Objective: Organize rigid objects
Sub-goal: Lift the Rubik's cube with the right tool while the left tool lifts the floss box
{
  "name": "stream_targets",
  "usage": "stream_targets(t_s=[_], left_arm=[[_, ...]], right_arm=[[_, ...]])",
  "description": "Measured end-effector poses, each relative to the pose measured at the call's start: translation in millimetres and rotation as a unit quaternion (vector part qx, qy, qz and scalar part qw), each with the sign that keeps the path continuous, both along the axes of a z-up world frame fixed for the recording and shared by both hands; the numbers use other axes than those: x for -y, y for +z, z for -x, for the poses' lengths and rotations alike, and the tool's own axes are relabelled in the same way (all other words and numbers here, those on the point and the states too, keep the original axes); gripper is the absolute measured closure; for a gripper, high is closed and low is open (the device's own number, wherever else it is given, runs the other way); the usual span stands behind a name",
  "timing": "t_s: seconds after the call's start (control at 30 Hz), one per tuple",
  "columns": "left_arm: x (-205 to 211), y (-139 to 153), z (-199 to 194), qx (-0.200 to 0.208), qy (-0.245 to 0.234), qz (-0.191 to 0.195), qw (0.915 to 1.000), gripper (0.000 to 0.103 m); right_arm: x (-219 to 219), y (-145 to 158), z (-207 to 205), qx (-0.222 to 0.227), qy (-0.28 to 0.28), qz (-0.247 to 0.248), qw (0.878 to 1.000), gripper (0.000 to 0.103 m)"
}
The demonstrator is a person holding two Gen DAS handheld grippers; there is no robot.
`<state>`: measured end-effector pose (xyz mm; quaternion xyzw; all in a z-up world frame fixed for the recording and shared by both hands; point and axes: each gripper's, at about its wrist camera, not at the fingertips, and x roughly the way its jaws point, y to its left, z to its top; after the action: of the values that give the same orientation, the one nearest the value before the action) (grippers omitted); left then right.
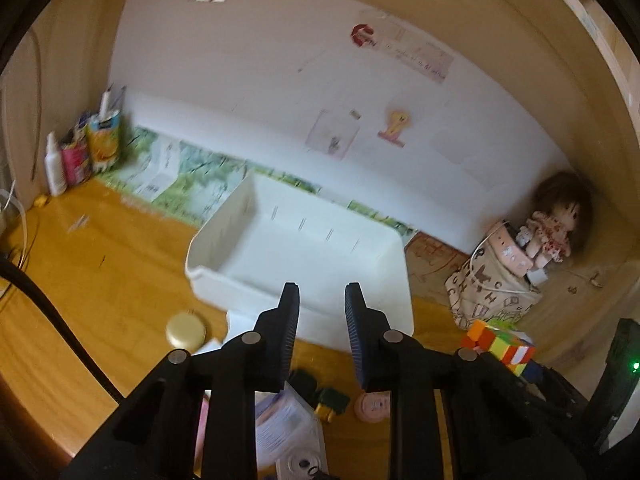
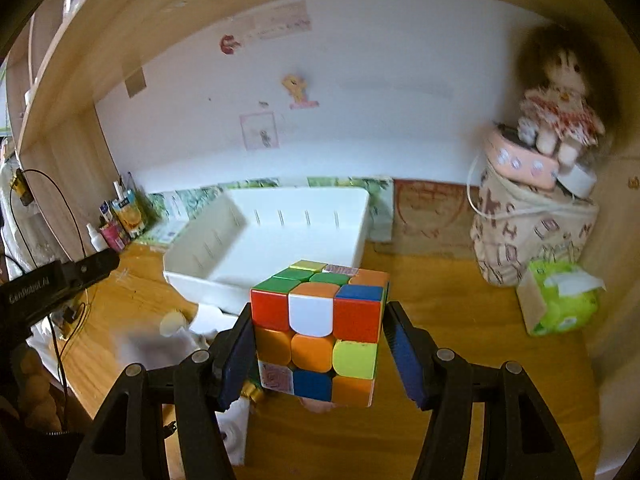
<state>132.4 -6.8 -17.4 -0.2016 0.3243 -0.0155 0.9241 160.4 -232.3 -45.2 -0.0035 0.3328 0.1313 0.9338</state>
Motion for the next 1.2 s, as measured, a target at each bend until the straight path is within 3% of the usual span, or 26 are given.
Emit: stream_targets(t_s=[0.27, 0.47, 0.8, 0.87, 0.93, 1.0, 1.2], left_arm=[[-18, -6, -29, -0.042, -0.048, -0.001, 0.9979, 0.079], [-30, -19, -19, -0.080, -0.039, -0.003, 0.9960, 0.078], [-36, -29, 13, -0.130, -0.008, 0.004, 0.9915, 0.065], [-35, -33, 19, -0.145, -0.002, -0.003, 0.9894, 0.056], [-35, -38, 25, -0.166, 0.006, -0.019, 0.9859, 0.040], [-34, -45, 34, -0.188, 0.012, -0.029, 0.9817, 0.034], [-21, -74, 54, -0.258, 0.010, -0.034, 0.9655, 0.032]], right_arm=[[-34, 10, -9, 0.036, -0.006, 0.007, 0.999, 0.040], [-39, 11, -4, 0.057, -0.016, -0.001, 0.998, 0.040], [-36, 18, 26, 0.118, 0.018, 0.006, 0.993, 0.040], [-34, 16, 33, 0.124, 0.029, 0.005, 0.992, 0.040], [-31, 14, 37, 0.125, 0.035, 0.002, 0.992, 0.040], [-28, 11, 42, 0.123, 0.041, 0.001, 0.992, 0.040], [-18, 2, 56, 0.105, 0.055, -0.008, 0.993, 0.040]])
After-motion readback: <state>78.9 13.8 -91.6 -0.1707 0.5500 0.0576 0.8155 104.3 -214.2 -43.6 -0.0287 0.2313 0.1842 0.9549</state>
